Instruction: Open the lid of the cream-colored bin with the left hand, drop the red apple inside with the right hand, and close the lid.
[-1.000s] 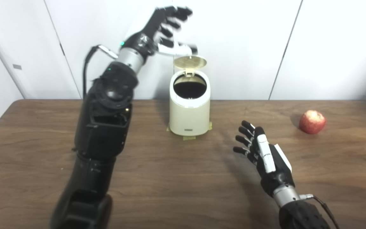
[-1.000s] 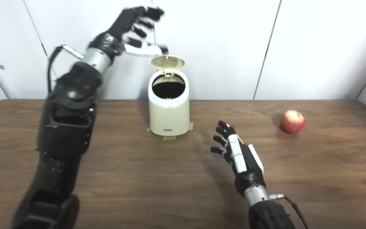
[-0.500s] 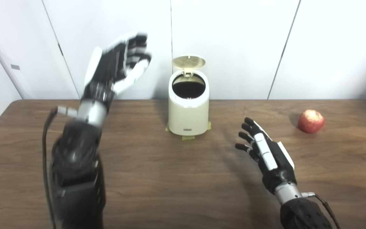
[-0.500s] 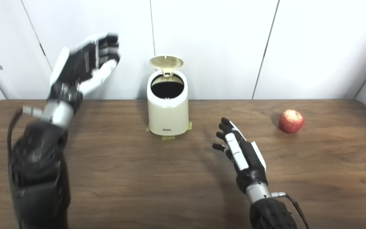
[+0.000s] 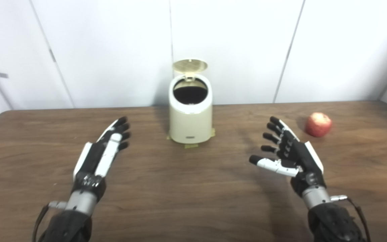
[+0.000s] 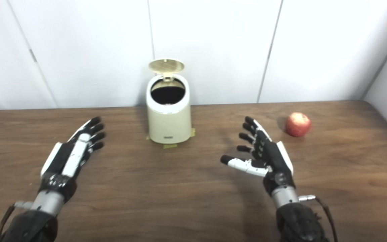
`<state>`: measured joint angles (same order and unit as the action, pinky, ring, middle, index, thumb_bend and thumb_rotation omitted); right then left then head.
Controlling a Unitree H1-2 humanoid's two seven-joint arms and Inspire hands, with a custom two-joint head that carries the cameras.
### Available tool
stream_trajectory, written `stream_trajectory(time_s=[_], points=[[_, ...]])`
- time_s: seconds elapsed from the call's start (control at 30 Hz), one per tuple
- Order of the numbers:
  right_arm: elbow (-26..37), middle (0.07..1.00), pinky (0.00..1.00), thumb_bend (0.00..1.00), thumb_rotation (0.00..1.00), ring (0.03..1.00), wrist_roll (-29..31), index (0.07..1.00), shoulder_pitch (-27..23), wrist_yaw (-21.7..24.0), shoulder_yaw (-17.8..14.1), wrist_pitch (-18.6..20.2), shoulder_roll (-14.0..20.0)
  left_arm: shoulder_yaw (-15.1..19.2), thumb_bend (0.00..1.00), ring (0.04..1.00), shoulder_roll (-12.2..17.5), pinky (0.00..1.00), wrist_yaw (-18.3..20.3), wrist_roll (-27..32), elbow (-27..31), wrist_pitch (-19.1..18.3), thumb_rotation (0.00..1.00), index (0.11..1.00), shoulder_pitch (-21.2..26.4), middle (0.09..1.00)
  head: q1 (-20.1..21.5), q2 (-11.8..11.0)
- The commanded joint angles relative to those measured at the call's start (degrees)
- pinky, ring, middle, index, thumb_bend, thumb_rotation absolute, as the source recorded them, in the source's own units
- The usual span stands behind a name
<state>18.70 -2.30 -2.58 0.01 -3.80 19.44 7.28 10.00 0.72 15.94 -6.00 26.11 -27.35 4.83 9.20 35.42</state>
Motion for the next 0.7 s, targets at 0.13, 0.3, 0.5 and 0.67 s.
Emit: stream_trajectory(time_s=[0.13, 0.3, 0.5, 0.67], points=[[2.8, 0.893, 0.84, 0.76, 0.07, 0.831, -5.0, 0.894, -4.8, -0.9, -0.9, -0.8, 4.3, -0.8, 0.42, 0.913, 1.6, 0.92, -2.9, 3.4, 1.6, 0.8, 0.87, 0.964, 0.9, 0.936, 4.1, 0.2], [5.1, 0.875, 0.71, 0.83, 0.08, 0.813, -12.1, 0.902, -8.0, -0.7, -0.2, 4.6, 8.1, -0.9, 0.40, 0.927, 3.3, 0.96, -3.9, 5.1, 1.0, 1.1, 0.91, 0.972, 0.2, 0.943, 8.4, 0.1], [4.4, 0.906, 0.75, 0.83, 0.11, 0.862, -16.6, 0.930, -11.5, 3.0, 0.0, 7.3, 13.4, -0.1, 0.38, 0.936, 5.1, 0.96, -5.1, 7.5, 0.2, 1.2, 0.90, 0.982, -0.4, 0.960, 13.8, -0.4], [2.6, 0.943, 0.86, 0.85, 0.14, 0.931, -27.0, 0.954, -15.5, 9.8, -1.6, 7.5, 14.3, -0.6, 0.34, 0.939, 6.5, 0.97, -6.3, 9.2, 0.9, 0.5, 0.86, 0.981, -0.4, 0.955, 15.4, -0.6]])
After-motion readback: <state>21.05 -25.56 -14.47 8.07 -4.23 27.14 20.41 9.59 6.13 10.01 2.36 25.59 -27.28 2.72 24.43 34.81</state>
